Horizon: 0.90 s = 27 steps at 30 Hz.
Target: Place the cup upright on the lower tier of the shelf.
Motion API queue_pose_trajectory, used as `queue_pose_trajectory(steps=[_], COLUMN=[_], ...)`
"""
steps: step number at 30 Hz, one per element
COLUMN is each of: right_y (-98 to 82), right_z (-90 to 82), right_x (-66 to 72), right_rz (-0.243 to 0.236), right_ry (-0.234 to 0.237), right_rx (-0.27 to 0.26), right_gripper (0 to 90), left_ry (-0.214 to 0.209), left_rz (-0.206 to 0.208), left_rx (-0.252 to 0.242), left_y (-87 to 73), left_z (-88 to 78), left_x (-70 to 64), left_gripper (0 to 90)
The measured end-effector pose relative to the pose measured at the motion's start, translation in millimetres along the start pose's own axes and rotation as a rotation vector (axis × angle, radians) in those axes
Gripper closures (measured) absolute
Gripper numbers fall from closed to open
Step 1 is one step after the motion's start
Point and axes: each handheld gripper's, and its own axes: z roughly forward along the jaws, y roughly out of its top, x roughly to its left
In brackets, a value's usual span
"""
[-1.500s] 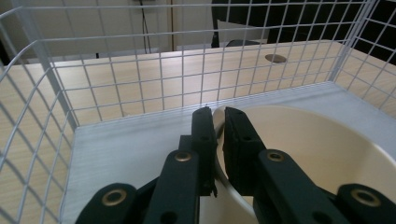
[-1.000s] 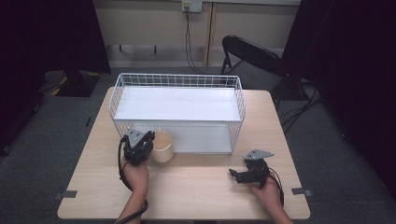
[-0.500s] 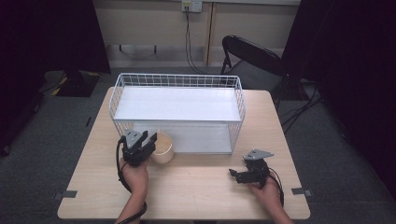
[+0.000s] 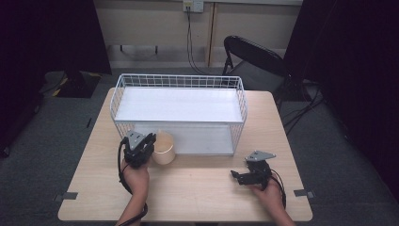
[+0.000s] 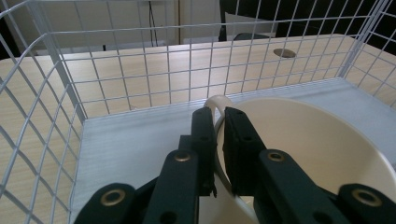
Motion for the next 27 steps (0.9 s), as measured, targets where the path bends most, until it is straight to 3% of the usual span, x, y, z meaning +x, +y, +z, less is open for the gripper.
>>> queue_pose_trajectory(steps=[7, 27], right_y=[0.0, 0.0], right_z=[0.0, -0.1], right_x=[0.0, 0.0], right_rz=[0.000, 0.000], right_ry=[0.000, 0.001], right_rx=[0.000, 0.001], right_gripper=[15.8, 15.8], left_ry=[0.046, 0.060], left_rz=[0.008, 0.021], left_rx=[0.000, -0.012], left_y=[2.8, 5.7], left_z=[4.5, 13.0], left_x=[-2.5, -5.2], left_gripper=[84.4, 84.7])
